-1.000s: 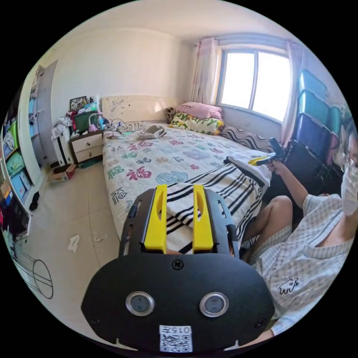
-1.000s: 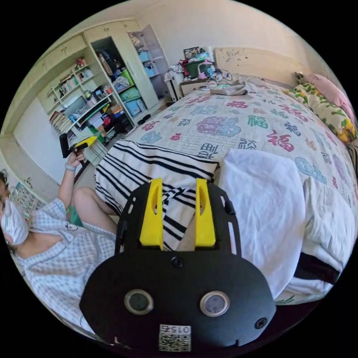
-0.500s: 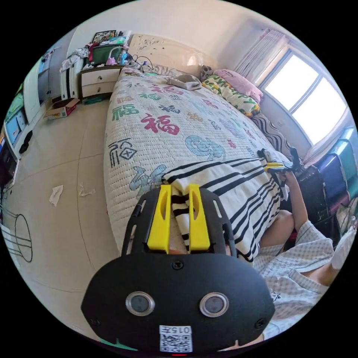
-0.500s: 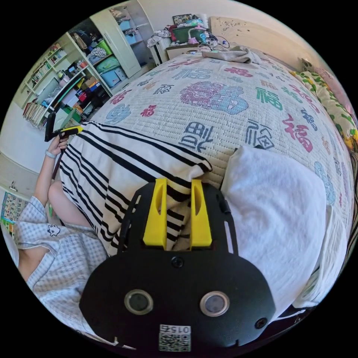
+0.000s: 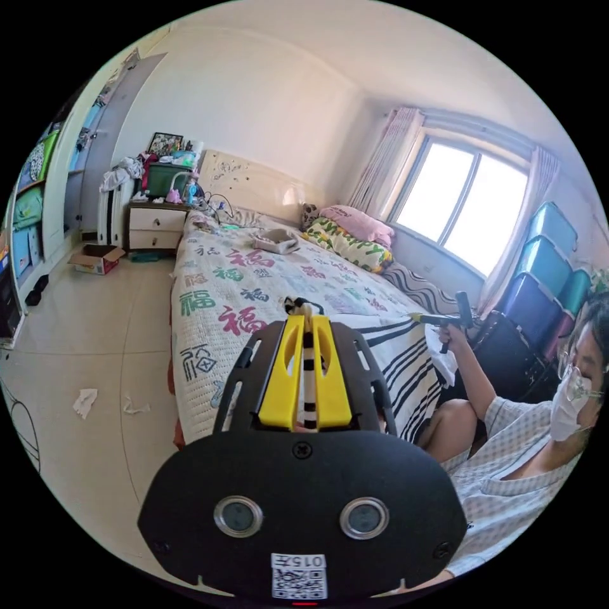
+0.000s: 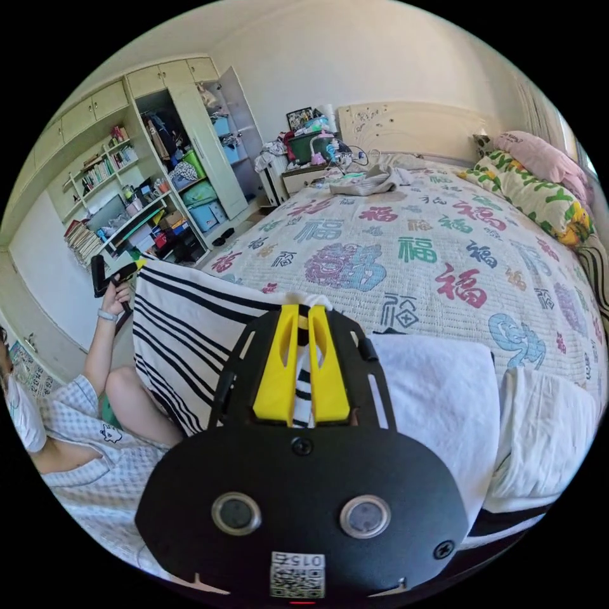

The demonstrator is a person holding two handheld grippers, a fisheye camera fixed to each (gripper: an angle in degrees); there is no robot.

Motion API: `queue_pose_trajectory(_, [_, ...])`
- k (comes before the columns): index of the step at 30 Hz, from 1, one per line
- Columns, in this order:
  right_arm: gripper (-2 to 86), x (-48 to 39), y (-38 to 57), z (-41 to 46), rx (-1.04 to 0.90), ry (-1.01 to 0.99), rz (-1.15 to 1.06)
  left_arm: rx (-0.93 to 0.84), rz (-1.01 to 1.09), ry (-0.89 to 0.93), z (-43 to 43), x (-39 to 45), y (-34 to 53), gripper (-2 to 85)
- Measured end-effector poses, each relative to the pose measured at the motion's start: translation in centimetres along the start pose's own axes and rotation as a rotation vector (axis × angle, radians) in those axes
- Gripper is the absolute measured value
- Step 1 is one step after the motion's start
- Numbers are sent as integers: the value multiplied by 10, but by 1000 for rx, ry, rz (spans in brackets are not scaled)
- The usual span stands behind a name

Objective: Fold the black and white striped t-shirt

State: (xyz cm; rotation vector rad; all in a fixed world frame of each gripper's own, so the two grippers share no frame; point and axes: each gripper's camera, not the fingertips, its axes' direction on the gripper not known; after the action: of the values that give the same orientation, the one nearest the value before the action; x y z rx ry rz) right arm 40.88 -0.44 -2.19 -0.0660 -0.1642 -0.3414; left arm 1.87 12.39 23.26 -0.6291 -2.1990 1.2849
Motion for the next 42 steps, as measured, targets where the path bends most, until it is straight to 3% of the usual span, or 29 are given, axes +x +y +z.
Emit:
queue_pose_trajectory(3, [34, 10, 3, 41, -72, 44, 31, -20, 51, -146, 29, 3, 0, 9])
queue_pose_trajectory(6, [51, 26, 19, 88, -251, 72, 63, -169, 3, -246, 80, -17, 20, 11])
queue_pose_trajectory(11, [70, 14, 53, 54, -195, 69, -37, -215, 28, -437, 63, -20, 42, 18])
queue_pose_trajectory(14, [75, -18, 93, 24, -174, -14, -250, -175, 167, -279, 21, 8, 56, 34])
queue_pose_trajectory(16, [81, -55, 132, 12, -224, -201, -484, -146, 361, 5, -3, 48, 77, 50])
queue_pose_trajectory(19, [98, -105, 188, 17, -348, -231, -750, -168, 677, 227, -11, 105, 114, 59])
queue_pose_trajectory(22, [105, -136, 234, 41, -446, -80, -927, -353, 865, 264, 12, 145, 146, 62])
queue_pose_trajectory(26, [105, -143, 261, 68, -486, 29, -1007, -511, 971, 265, 44, 171, 172, 66])
queue_pose_trajectory(29, [62, -147, 276, 70, -434, 147, -1085, -641, 1047, 134, 72, 176, 192, 61])
queue_pose_trajectory(33, [4, -155, 296, 73, -401, 253, -1200, -650, 1062, 105, 76, 180, 192, 24])
queue_pose_trajectory(42, [-9, -146, 277, 34, -377, 43, -1126, -533, 1057, 224, 37, 177, 178, 5])
